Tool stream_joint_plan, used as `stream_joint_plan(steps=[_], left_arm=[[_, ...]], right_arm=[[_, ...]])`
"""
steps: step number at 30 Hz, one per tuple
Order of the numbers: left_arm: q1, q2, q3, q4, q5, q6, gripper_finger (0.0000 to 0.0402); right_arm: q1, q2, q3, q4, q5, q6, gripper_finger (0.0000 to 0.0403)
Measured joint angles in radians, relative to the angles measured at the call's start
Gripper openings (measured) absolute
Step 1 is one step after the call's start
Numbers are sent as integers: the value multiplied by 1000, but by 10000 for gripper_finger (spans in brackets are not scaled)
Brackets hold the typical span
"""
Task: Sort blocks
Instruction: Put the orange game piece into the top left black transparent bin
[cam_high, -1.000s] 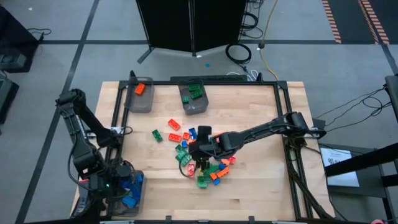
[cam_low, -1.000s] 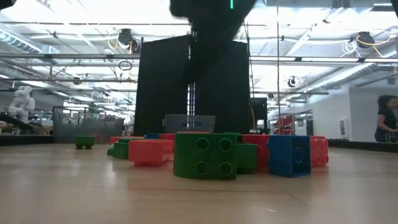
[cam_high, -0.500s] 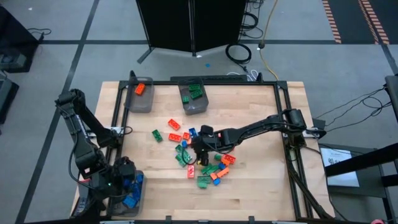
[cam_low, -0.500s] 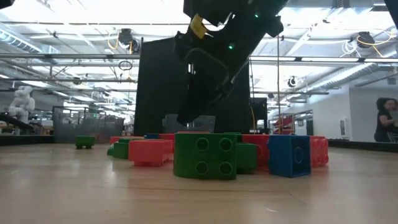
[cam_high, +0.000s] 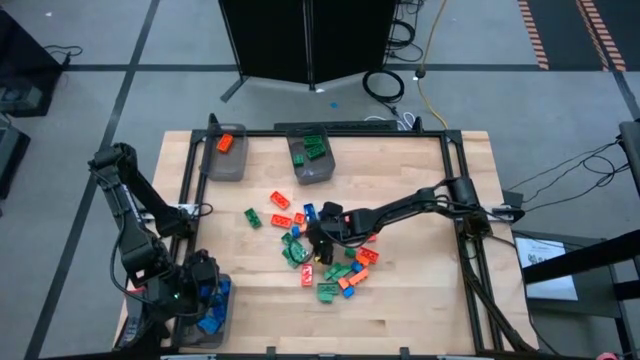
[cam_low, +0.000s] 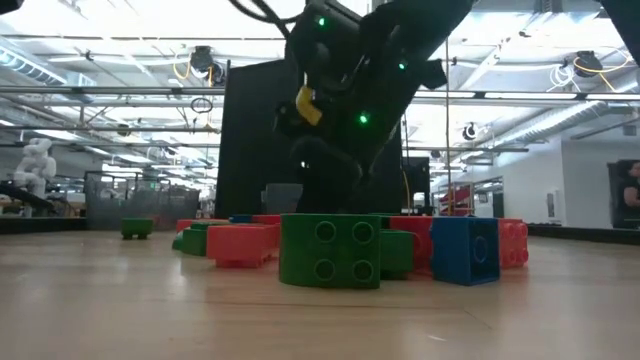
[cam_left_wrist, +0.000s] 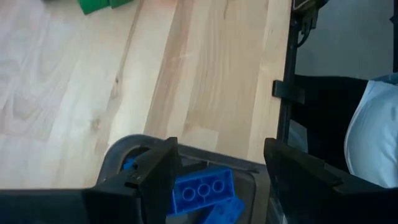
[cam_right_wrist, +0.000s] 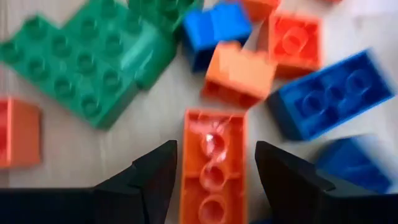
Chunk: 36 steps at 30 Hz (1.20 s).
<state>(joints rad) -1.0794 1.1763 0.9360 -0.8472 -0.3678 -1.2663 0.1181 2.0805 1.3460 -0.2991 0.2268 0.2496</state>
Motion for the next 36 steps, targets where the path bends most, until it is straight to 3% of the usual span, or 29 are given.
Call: stream_joint_plan(steps=[7,9,13,17,20,29,32,36], left_arm=[[0,0,0,1,-32,22,240],[0,0,0,1,-55,44,240],[1,0,0,0,-106,52,240],[1,0,0,-2,-186,54,240],[1,0,0,-5,-333,124,240],[21,0,0,-12,-967,342,240],[31,0,0,-45,-1099,367,240],[34,0,0,-158,-1197,305,240]], right_arm=[[2,1,1,-70,7,8,210],[2,1,1,-74,8,18,193],[2,0,10,-80,8,1,120],[3,4,68,-93,6,-21,116],[11,-5,144,-77,10,-105,116],[14,-9,391,-42,31,-393,116],[14,-9,456,14,70,-514,116],[6,-9,513,84,80,-648,116]])
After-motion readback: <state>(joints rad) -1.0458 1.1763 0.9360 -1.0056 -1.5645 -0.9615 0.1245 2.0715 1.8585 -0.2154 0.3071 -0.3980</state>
